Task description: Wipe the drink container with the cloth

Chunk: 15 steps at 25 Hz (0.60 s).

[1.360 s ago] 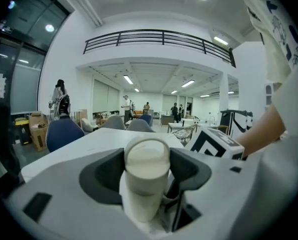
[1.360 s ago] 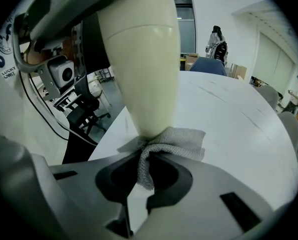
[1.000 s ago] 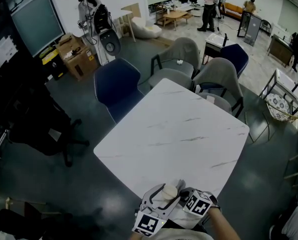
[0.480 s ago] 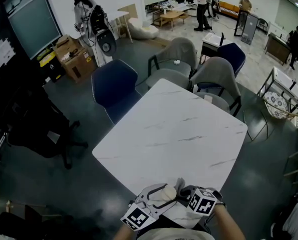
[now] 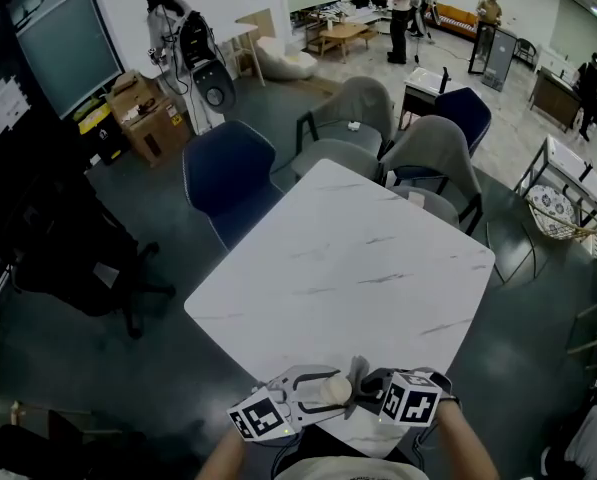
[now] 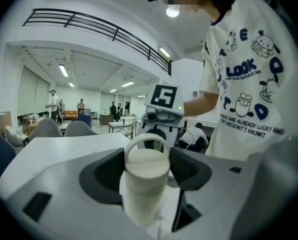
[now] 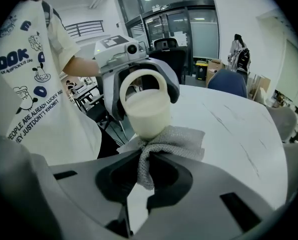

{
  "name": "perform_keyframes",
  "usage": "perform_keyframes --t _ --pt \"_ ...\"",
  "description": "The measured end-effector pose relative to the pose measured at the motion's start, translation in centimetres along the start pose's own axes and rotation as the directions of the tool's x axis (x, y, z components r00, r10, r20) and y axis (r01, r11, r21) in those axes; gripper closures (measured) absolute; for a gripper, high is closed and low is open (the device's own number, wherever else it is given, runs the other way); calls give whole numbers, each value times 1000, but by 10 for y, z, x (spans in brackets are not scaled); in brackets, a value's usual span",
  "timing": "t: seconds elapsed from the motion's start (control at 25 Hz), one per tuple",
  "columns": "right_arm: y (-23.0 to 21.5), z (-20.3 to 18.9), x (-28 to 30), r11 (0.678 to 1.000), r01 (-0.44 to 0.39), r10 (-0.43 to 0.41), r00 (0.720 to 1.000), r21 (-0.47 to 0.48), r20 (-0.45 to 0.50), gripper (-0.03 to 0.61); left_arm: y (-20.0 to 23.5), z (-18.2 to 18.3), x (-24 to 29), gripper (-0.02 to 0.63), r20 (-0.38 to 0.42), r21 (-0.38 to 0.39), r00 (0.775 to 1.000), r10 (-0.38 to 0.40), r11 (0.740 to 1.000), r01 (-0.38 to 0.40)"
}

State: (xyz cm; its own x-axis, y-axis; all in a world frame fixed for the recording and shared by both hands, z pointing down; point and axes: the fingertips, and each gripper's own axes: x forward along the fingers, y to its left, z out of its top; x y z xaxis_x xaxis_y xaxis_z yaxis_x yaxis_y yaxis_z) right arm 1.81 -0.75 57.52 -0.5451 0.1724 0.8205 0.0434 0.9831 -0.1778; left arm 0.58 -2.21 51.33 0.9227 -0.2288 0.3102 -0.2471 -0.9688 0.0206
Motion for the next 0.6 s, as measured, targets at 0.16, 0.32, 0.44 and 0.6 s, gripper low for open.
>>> perform_keyframes --t 0.16,0.32,0.44,0.6 --pt "-1 6 -13 999 -14 13 1000 -35 -13 532 -1 0 2 331 -18 15 999 -43 999 43" --pt "-2 11 -19 997 -33 30 999 -72 -37 532 -2 -1 2 331 -32 20 996 -88 996 89" --pt "-1 16 -23 994 -56 51 997 -99 -53 532 -3 -2 0 331 -50 27 990 -131 991 132" --pt "-1 19 -33 987 -74 63 995 -142 -80 532 -5 -3 3 331 -78 40 981 -180 982 183"
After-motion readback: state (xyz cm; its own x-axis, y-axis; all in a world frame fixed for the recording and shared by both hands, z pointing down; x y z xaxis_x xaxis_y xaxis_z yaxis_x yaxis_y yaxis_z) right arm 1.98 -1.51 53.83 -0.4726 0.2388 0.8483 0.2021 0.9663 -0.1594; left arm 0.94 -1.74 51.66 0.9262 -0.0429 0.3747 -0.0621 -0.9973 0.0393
